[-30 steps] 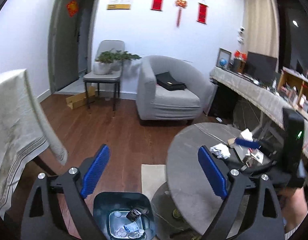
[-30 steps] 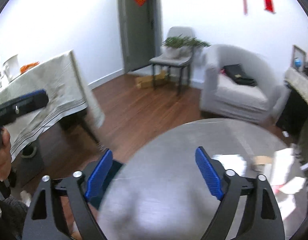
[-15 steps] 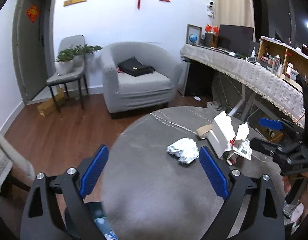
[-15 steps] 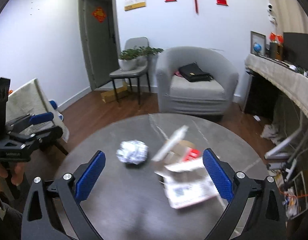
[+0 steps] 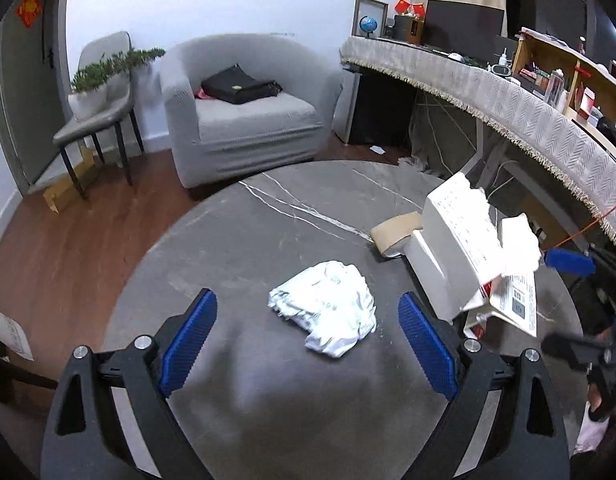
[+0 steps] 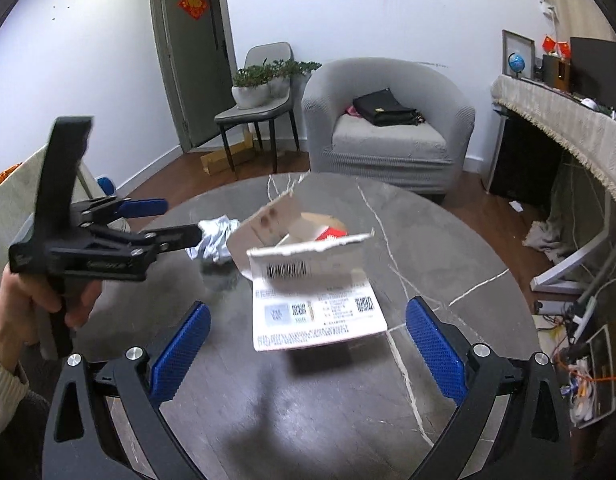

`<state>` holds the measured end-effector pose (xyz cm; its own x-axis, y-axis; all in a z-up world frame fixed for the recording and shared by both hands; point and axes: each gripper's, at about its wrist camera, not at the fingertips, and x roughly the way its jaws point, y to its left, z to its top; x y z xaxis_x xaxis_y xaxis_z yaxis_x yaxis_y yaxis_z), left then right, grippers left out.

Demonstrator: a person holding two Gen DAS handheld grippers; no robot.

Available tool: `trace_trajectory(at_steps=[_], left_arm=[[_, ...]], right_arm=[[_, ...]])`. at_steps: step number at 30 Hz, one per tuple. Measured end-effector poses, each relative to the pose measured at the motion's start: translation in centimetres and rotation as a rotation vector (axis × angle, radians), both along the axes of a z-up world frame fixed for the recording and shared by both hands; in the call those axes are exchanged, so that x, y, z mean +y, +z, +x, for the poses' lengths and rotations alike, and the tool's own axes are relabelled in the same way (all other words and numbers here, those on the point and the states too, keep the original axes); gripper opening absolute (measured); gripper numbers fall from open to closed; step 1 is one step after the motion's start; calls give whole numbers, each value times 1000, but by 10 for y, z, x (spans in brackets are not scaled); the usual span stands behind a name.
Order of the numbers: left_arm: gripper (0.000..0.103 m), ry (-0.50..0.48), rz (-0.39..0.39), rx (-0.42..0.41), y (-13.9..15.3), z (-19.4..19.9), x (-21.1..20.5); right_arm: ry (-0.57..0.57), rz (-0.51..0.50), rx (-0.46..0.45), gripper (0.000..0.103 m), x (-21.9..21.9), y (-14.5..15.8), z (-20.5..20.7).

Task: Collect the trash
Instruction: 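Grasp the crumpled white plastic bag with the left gripper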

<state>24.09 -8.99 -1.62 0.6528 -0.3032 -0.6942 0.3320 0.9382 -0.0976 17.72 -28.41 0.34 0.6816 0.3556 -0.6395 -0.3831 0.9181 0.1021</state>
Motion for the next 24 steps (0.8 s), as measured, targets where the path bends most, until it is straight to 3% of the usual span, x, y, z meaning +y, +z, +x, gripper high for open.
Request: trace_trajectory(at_steps=[10, 15, 24], left_arm=[[90, 32, 13, 69, -17, 26, -12], [67, 38, 25, 100, -26, 33, -13], [61, 42, -7, 96, -21, 22, -7]], right_arm=[[23, -22, 32, 99, 1, -11, 4], [18, -33, 45, 99, 4, -16, 9], [2, -23, 68, 99, 2, -24, 17]])
